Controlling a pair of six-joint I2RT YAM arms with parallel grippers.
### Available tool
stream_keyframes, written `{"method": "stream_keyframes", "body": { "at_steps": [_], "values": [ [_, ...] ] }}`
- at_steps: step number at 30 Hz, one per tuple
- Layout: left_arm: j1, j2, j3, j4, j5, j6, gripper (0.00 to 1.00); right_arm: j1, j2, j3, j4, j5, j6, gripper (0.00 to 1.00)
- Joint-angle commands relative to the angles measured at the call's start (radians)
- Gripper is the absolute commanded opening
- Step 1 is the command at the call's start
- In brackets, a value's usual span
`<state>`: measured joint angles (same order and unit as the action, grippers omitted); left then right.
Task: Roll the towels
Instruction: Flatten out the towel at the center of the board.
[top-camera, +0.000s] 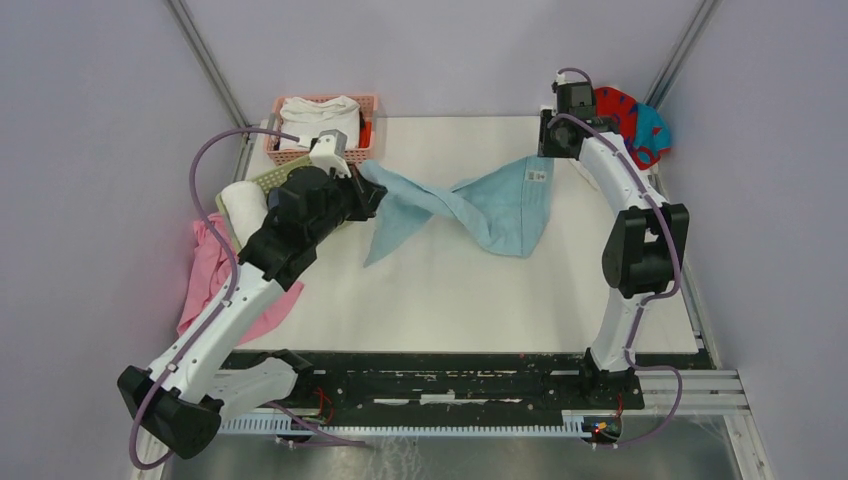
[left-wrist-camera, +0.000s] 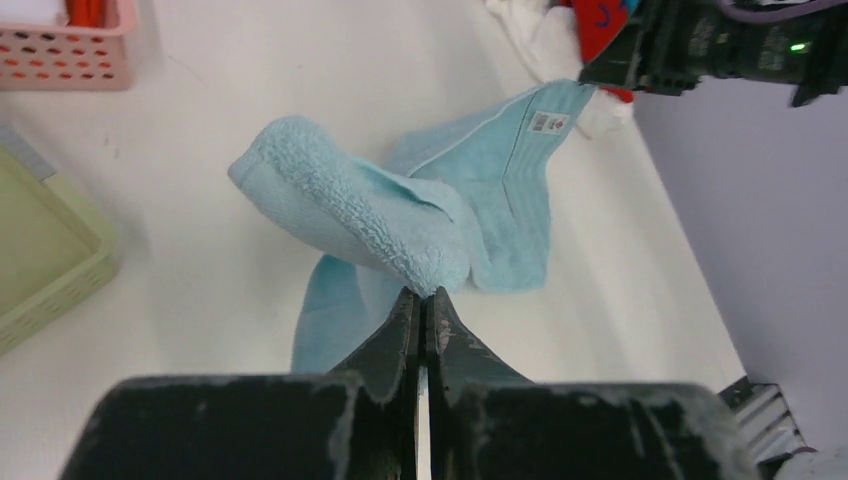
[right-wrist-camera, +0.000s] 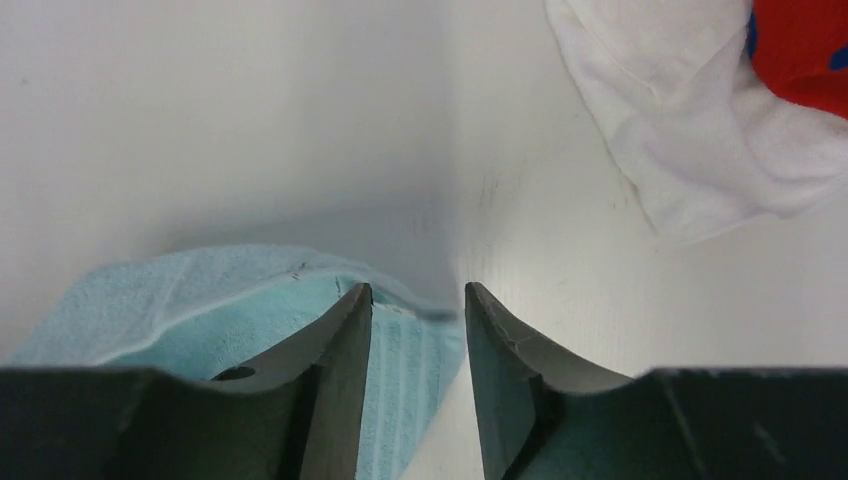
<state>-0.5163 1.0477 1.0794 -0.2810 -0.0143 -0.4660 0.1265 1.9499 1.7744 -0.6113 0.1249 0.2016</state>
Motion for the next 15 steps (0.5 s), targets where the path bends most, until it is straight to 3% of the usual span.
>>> {"method": "stream_keyframes", "body": {
  "at_steps": [1,6,11,15],
  "values": [
    [0.003,0.014,-0.028,-0.092,-0.108,0.072,0.03,0.011,-0.022,0.005,-0.095,-0.026,-0.016,0.52],
    [0.004,0.038,-0.038,-0.09,-0.143,0.104,0.03,0.034,-0.15,-0.224,-0.059,-0.067,0.027,0.59],
    [0.004,0.049,-0.052,-0.089,-0.191,0.14,0.03,0.046,-0.221,-0.411,-0.041,-0.068,0.079,0.6],
    [0.004,0.035,-0.064,-0.085,-0.215,0.16,0.03,0.045,-0.226,-0.517,0.016,-0.153,0.134,0.6]
  ]
}}
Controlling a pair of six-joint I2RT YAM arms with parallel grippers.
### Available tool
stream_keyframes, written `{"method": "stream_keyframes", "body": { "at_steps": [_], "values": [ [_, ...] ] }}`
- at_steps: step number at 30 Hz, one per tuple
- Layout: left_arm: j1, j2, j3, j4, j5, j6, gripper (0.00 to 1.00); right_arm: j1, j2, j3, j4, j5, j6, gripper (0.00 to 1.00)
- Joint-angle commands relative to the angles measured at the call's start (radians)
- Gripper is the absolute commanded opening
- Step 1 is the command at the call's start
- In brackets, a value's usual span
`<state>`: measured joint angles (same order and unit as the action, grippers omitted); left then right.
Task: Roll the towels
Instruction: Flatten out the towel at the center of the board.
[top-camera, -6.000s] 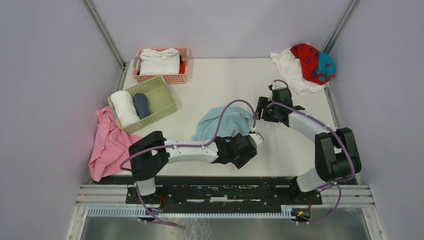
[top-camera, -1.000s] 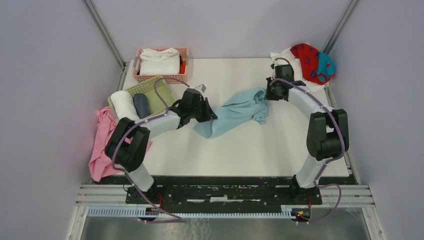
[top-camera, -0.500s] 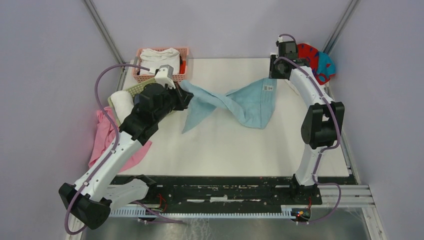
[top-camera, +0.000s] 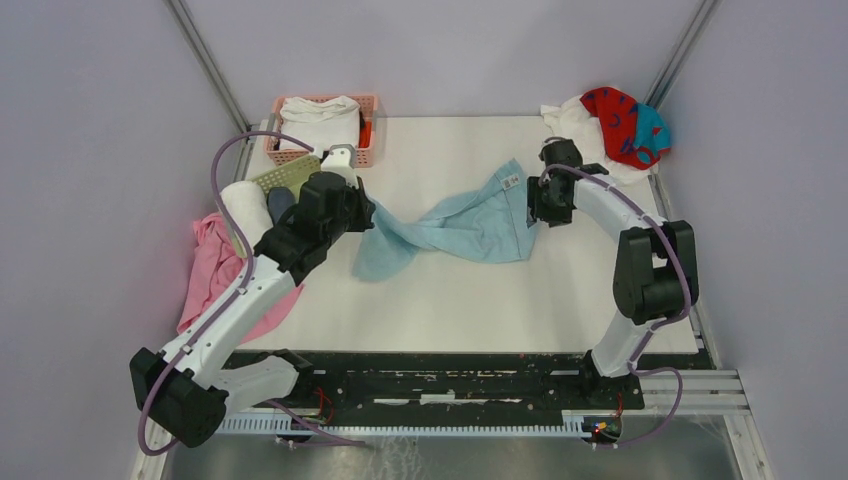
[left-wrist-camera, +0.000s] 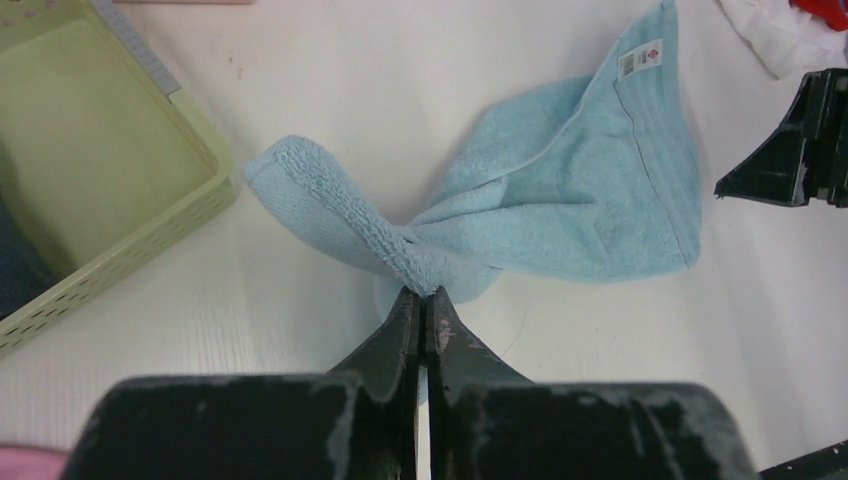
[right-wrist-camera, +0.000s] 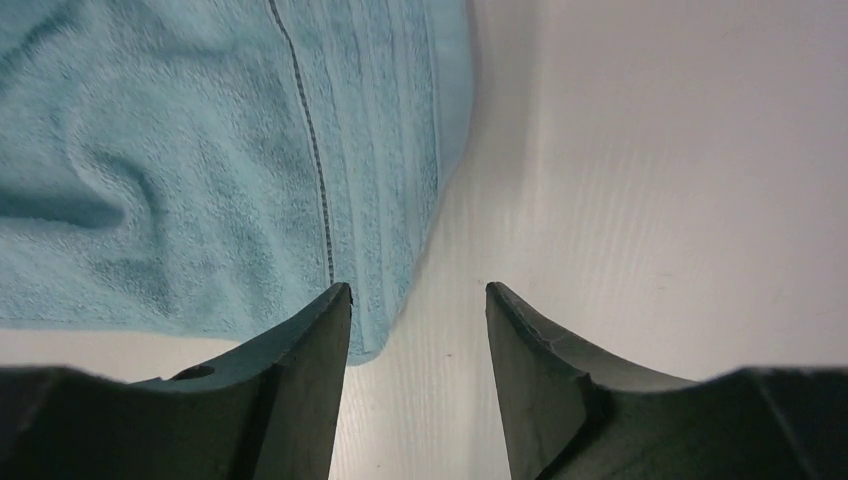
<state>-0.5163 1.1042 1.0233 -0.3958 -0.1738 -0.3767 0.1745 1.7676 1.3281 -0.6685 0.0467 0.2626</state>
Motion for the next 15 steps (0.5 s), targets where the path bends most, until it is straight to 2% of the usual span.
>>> {"method": "stream_keyframes", "body": {
  "at_steps": [1,6,9,11,12,14,15],
  "values": [
    [0.005,-0.023,-0.011,0.033,-0.057,0.073,0.03,-0.003,-0.042,-0.103,0.095,-0.097,0.088,0.6],
    [0.004,-0.021,-0.02,0.035,-0.067,0.077,0.03,-0.004,-0.003,-0.177,0.187,-0.166,0.151,0.6],
    [0.004,-0.022,-0.019,0.035,-0.079,0.082,0.03,-0.002,0.026,-0.179,0.197,-0.2,0.16,0.55],
    [0.004,-0.023,-0.015,0.032,-0.096,0.086,0.03,-0.004,0.032,-0.171,0.189,-0.195,0.155,0.42],
    [0.004,-0.024,-0.01,0.026,-0.106,0.089,0.03,-0.004,0.03,-0.152,0.162,-0.163,0.143,0.31],
    [0.004,-0.024,0.005,0.01,-0.131,0.098,0.03,-0.003,0.012,-0.089,0.064,-0.045,0.108,0.1],
    [0.004,-0.024,0.014,0.002,-0.143,0.105,0.03,-0.003,-0.006,-0.051,0.007,0.023,0.089,0.05]
  ]
}}
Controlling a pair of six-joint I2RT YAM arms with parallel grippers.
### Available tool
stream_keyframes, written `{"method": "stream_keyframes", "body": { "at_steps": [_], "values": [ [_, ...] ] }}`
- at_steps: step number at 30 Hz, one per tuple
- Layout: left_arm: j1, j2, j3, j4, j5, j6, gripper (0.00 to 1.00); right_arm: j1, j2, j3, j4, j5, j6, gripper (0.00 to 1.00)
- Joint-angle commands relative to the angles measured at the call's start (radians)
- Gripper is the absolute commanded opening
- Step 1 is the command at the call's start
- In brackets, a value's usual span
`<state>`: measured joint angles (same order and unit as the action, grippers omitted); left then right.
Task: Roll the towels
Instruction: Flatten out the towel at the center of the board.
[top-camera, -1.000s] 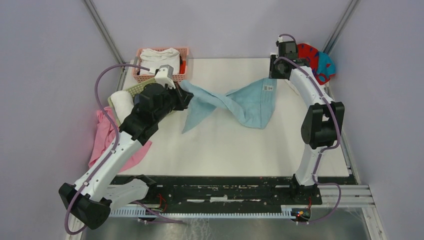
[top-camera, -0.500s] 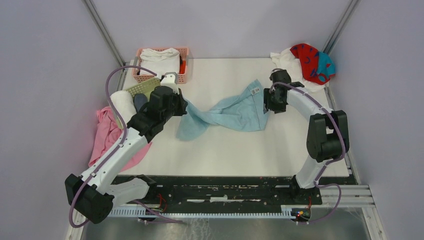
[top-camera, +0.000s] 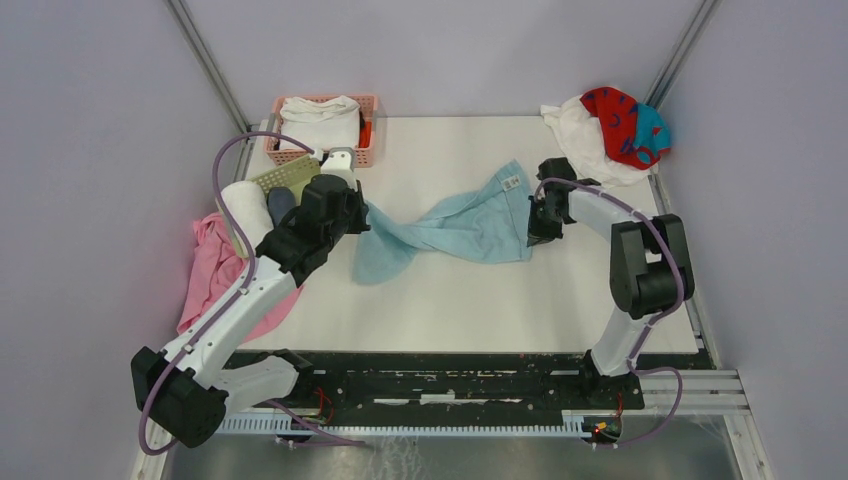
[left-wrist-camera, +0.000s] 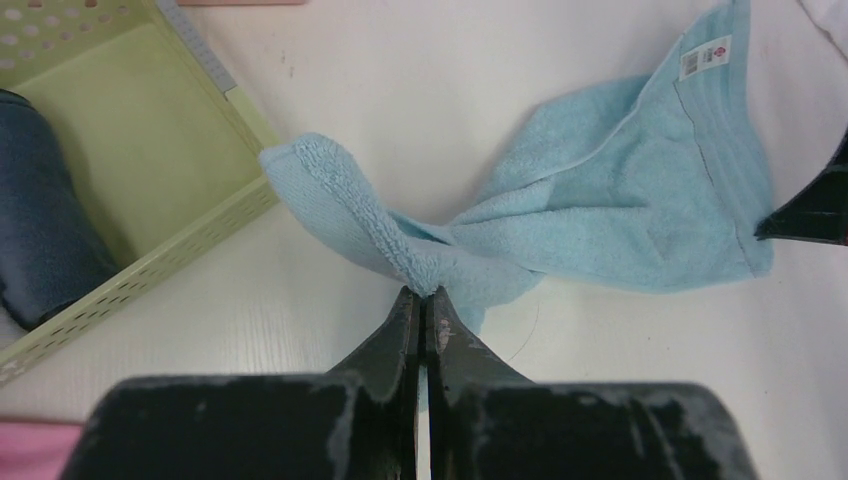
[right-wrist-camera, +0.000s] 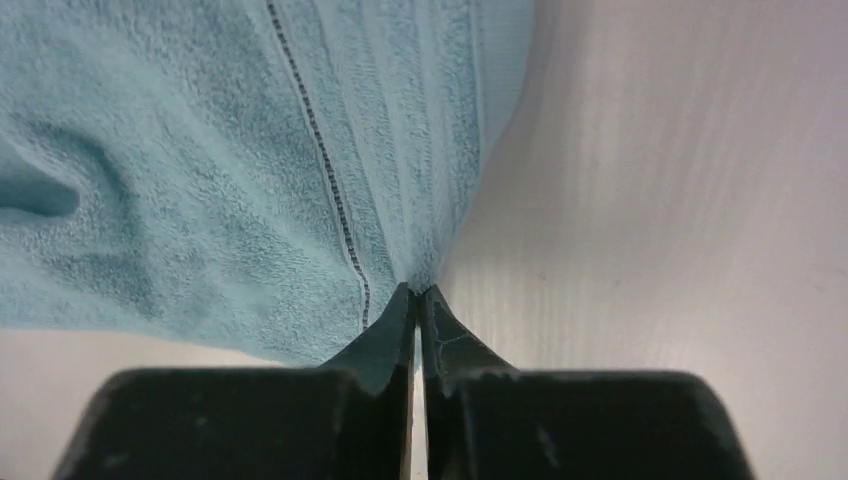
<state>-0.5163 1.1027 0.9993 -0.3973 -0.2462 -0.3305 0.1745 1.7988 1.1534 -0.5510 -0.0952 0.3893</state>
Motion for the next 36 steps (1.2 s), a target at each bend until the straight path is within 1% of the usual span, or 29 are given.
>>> {"method": "stream_keyframes", "body": {
  "at_steps": [1,4,6,7,8,12,15,19,22,28,32,36],
  "values": [
    [0.004,-0.022,0.045,-0.004,-0.084,0.067,0.03,-0.004,-0.064,0.161,-0.159,0.225,-0.056,0.02],
    [0.006,-0.031,0.059,-0.018,-0.117,0.093,0.03,-0.003,-0.15,0.263,-0.273,0.376,-0.094,0.0],
    [0.006,-0.039,0.059,-0.019,-0.128,0.109,0.03,-0.002,-0.194,0.305,-0.322,0.421,-0.102,0.03],
    [0.006,-0.044,0.054,-0.017,-0.126,0.119,0.03,0.002,-0.208,0.318,-0.339,0.423,-0.102,0.08],
    [0.006,-0.05,0.048,-0.012,-0.117,0.132,0.03,0.01,-0.225,0.32,-0.349,0.406,-0.105,0.16],
    [0.006,-0.076,0.018,0.01,-0.064,0.157,0.03,0.023,-0.281,0.267,-0.337,0.348,-0.102,0.35],
    [0.005,-0.096,-0.006,0.019,-0.036,0.167,0.03,0.022,-0.304,0.191,-0.297,0.401,-0.097,0.45],
    [0.006,-0.119,-0.036,0.03,0.01,0.177,0.03,0.011,-0.302,0.118,-0.269,0.418,-0.063,0.48],
    [0.006,-0.136,-0.058,0.041,0.041,0.183,0.03,-0.007,-0.309,0.048,-0.232,0.388,-0.026,0.48],
    [0.006,-0.154,-0.094,0.057,0.057,0.185,0.03,0.01,-0.307,-0.088,-0.177,0.157,0.041,0.5],
    [0.005,-0.159,-0.103,0.062,0.049,0.191,0.03,0.064,-0.314,-0.168,-0.151,0.151,0.072,0.51],
    [0.005,-0.161,-0.112,0.07,0.053,0.19,0.03,0.091,-0.311,-0.208,-0.112,0.143,0.094,0.51]
  ]
}}
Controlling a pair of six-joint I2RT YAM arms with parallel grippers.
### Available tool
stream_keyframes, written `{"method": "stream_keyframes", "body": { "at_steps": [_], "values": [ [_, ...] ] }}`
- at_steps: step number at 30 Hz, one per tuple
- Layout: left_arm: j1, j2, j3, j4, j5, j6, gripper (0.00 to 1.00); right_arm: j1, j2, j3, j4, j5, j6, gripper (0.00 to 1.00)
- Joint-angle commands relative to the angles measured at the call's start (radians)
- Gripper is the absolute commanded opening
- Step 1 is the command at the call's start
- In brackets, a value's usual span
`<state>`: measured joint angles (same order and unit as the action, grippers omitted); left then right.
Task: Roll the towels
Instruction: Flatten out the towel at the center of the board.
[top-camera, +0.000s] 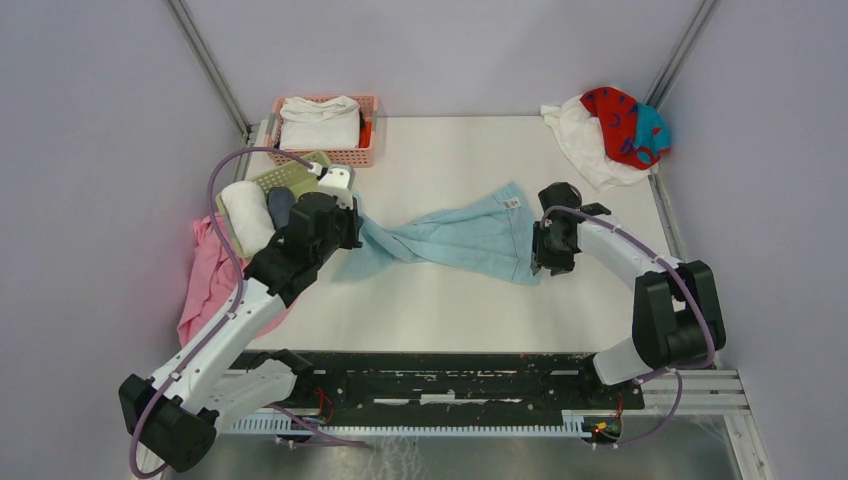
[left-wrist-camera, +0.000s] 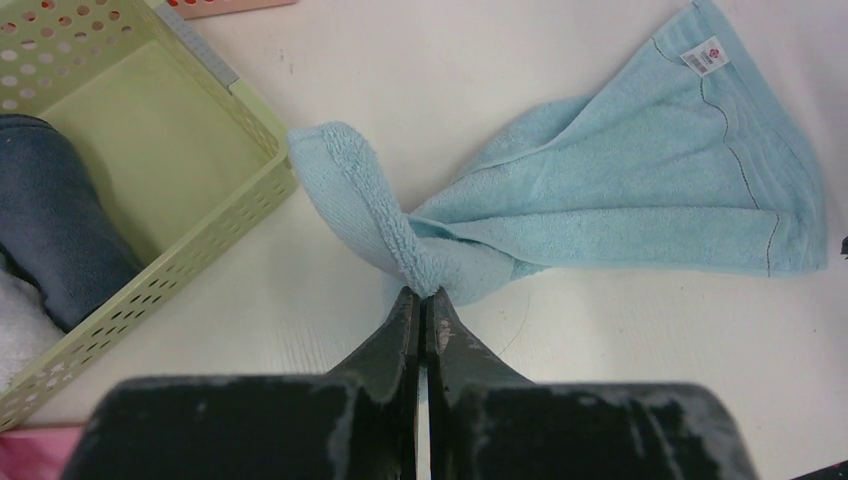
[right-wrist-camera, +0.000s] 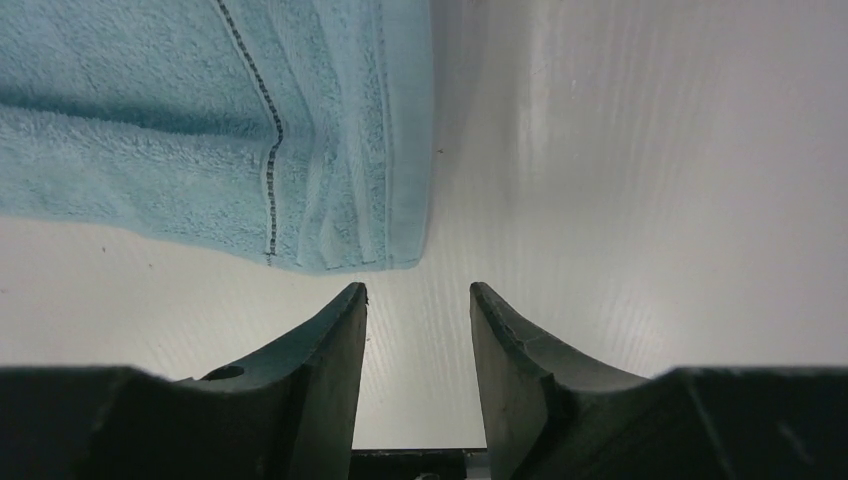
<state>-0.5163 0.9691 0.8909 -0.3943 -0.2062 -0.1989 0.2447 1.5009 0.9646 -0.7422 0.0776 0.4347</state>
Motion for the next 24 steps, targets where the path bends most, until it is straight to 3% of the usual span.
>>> {"method": "stream_keyframes", "body": {
  "at_steps": [1,17,21,24],
  "values": [
    [0.005,-0.029,-0.004,0.069,0.018,0.057,0.03,0.03,-0.007,-0.022,0.09,-0.029,0.049,0.51],
    [0.005,-0.046,-0.018,0.065,0.021,0.05,0.03,0.05,0.123,-0.095,0.156,-0.022,0.078,0.48],
    [0.006,-0.041,-0.017,0.061,0.011,0.048,0.03,0.05,0.139,-0.121,0.17,-0.036,0.096,0.41],
    [0.005,-0.037,-0.016,0.06,0.005,0.046,0.03,0.049,0.134,-0.125,0.169,-0.021,0.094,0.26]
  ]
}}
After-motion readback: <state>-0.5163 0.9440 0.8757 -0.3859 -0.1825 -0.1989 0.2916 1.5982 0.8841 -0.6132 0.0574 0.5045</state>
